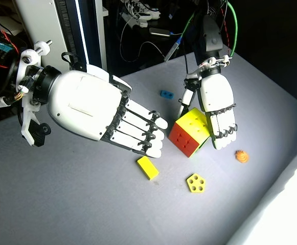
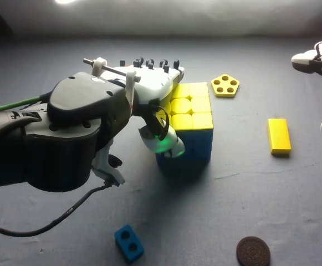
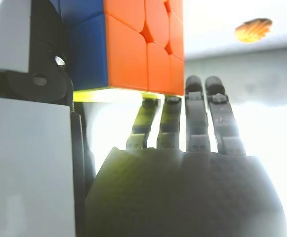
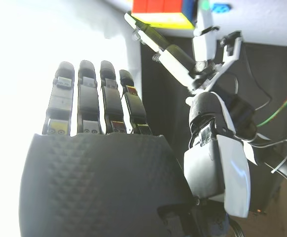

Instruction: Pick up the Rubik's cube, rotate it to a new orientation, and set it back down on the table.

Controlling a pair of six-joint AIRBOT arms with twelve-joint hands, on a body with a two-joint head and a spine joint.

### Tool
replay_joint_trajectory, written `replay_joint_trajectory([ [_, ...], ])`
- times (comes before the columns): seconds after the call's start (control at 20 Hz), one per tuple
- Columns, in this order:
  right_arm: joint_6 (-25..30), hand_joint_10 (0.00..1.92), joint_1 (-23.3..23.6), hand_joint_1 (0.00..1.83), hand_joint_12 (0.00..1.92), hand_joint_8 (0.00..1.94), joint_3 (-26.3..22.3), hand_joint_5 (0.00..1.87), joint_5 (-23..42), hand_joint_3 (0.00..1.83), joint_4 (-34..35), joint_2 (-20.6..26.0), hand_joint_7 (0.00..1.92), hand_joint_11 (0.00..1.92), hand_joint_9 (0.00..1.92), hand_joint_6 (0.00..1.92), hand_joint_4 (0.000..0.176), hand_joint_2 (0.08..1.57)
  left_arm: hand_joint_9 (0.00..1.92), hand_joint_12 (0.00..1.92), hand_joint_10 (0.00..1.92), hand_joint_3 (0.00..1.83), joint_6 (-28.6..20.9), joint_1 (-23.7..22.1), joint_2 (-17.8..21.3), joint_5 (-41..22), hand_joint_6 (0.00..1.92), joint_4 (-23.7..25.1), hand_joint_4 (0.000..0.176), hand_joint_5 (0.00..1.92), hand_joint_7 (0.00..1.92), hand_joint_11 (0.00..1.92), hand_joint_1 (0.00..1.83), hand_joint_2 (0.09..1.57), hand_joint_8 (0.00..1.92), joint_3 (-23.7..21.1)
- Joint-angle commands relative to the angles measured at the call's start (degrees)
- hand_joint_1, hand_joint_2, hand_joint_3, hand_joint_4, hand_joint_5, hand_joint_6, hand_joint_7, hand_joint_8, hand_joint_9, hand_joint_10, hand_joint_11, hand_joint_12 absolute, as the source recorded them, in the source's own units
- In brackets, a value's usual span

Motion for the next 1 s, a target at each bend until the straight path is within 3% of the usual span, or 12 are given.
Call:
replay_joint_trajectory([
  [0.0,-0.7,0.01,0.5,0.00,0.00,0.01,0.2,0.07,7.5,0.00,0.9,0.2,0.10,0.00,0.06,0.01,0.000,1.23,0.00,0.00,0.00,0.00,0.2,0.3,0.0,-1.1,0.00,2.7,0.000,0.00,0.00,0.00,0.87,0.99,0.00,0.1],
  [0.1,-2.8,0.01,0.5,0.00,0.00,0.01,0.2,0.07,8.2,0.00,0.9,0.2,0.11,0.00,0.06,0.01,0.000,1.23,0.00,0.00,0.00,0.00,0.2,0.4,0.0,-1.1,0.00,2.7,0.000,0.00,0.00,0.00,0.89,0.99,0.00,0.2],
  [0.55,-2.9,0.00,0.4,0.00,0.00,0.00,0.6,0.06,10.2,0.00,0.9,0.2,0.10,0.00,0.05,0.01,0.000,1.23,0.00,0.01,0.00,0.00,0.2,0.7,0.0,-1.1,0.00,2.7,0.000,0.00,0.00,0.02,0.90,0.98,0.00,0.1],
  [0.7,-2.9,0.01,0.5,0.00,0.00,0.01,0.6,0.07,10.4,0.00,0.9,0.1,0.11,0.01,0.06,0.01,0.000,1.22,0.37,0.86,0.08,0.01,0.2,0.7,0.0,-1.1,0.04,2.7,0.000,0.24,0.35,0.00,0.98,1.07,0.08,0.0],
  [0.75,-3.0,0.01,0.4,0.00,0.01,0.00,0.6,0.07,10.4,0.00,0.9,0.1,0.10,0.02,0.07,0.01,0.000,1.23,0.38,1.15,0.41,0.00,0.2,0.7,0.0,-1.1,0.03,2.7,0.000,0.38,0.40,0.00,1.04,1.11,0.29,0.0],
  [0.8,-3.0,0.01,0.4,0.00,0.01,0.01,0.6,0.07,10.4,0.00,0.9,0.1,0.11,0.01,0.06,0.01,0.000,1.23,0.22,1.39,1.03,0.00,0.2,0.7,0.0,-1.1,0.08,2.6,0.000,0.46,0.18,0.03,1.07,1.10,0.88,0.0],
  [0.85,-2.9,0.01,0.4,0.00,0.01,0.01,0.6,0.07,10.4,0.00,0.8,0.1,0.11,0.01,0.07,0.01,0.000,1.23,0.12,1.56,1.39,0.00,0.2,0.6,0.0,-1.1,0.44,2.5,0.000,0.36,0.05,0.02,1.05,1.10,1.29,0.0],
  [0.9,-2.9,0.01,0.4,0.00,0.01,0.01,0.6,0.07,10.4,0.00,0.2,0.1,0.12,0.02,0.08,0.01,0.000,1.23,0.15,1.68,1.59,0.00,0.2,0.6,0.0,-1.1,1.02,2.5,0.000,0.22,0.07,0.06,1.06,1.14,1.53,0.0],
  [0.95,-2.7,0.01,0.4,0.00,0.01,0.01,0.6,0.06,10.5,0.00,-0.9,0.1,0.12,0.02,0.08,0.01,0.000,1.23,0.15,1.80,1.71,0.01,0.2,0.5,0.0,-1.1,1.40,2.4,0.000,0.13,0.08,0.07,1.03,1.18,1.66,0.0],
])
